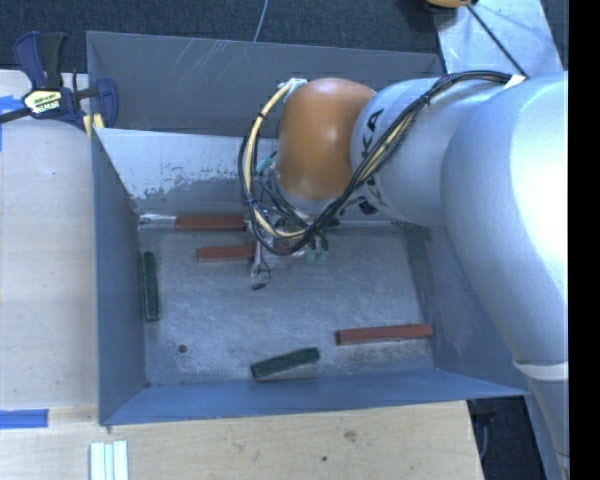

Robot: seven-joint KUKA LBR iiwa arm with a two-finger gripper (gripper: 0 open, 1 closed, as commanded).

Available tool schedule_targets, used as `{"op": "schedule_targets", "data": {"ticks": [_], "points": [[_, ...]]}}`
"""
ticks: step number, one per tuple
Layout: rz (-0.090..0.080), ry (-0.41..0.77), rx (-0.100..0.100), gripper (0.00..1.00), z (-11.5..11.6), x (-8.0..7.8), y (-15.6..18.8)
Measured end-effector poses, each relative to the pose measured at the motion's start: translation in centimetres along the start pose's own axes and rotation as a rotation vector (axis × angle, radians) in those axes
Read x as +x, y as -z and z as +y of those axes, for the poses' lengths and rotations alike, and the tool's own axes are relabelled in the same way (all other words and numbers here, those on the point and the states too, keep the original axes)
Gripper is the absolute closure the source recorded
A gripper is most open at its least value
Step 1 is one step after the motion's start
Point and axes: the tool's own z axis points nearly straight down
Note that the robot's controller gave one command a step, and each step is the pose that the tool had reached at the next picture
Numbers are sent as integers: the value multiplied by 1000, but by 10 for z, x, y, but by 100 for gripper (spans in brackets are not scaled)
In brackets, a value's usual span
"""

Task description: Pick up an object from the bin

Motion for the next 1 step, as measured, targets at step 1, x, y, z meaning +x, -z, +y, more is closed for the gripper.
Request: {"op": "schedule_targets", "data": {"ticks": [1], "points": [[-6,334,2,100,-40,6,143]]}}
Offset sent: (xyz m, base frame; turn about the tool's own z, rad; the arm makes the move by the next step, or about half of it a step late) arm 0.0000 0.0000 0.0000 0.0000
